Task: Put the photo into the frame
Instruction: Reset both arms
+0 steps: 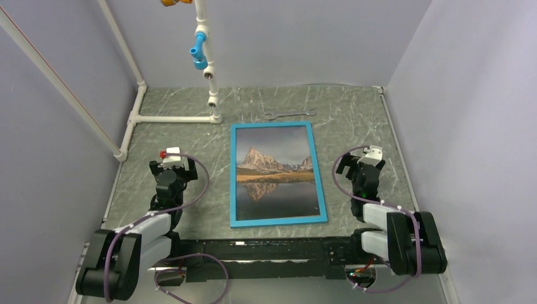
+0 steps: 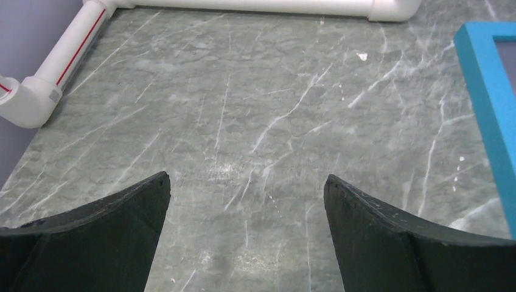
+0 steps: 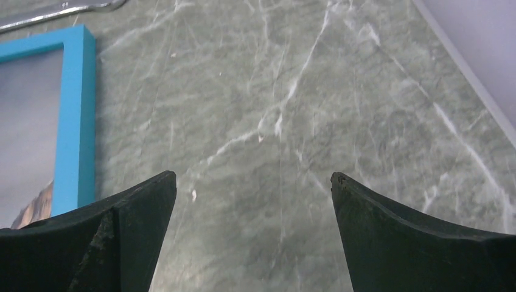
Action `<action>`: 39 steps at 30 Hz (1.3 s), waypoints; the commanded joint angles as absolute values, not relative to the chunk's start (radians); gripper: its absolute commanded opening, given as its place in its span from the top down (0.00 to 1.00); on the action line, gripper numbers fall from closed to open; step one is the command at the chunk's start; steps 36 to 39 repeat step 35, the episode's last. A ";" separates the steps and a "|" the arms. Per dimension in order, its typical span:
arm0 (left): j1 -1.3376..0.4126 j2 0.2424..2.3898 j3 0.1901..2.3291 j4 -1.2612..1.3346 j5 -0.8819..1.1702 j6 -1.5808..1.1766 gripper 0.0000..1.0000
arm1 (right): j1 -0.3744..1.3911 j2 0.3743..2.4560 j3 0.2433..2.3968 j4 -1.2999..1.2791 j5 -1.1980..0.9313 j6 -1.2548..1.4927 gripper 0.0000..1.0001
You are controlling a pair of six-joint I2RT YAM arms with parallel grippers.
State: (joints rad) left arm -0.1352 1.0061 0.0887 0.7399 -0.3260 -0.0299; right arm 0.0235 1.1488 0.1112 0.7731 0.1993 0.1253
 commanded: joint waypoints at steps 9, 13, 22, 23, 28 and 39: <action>-0.120 1.150 0.131 1.065 -0.315 0.122 0.00 | -0.049 1.442 0.138 1.269 0.240 0.129 0.01; -0.077 1.316 0.127 1.235 -0.279 0.114 0.01 | -0.049 1.454 0.184 1.200 0.226 0.115 0.00; -0.043 1.339 0.189 1.125 -0.305 0.056 0.01 | -0.045 1.471 0.230 1.144 0.168 0.078 0.00; -0.043 1.357 0.207 1.124 -0.311 0.062 0.01 | -0.045 1.469 0.239 1.121 0.150 0.069 0.00; -0.043 1.359 0.205 1.134 -0.323 0.061 0.01 | -0.044 1.475 0.253 1.102 0.105 0.046 0.00; -0.043 1.358 0.209 1.117 -0.311 0.060 0.01 | -0.043 1.477 0.253 1.105 0.104 0.046 0.00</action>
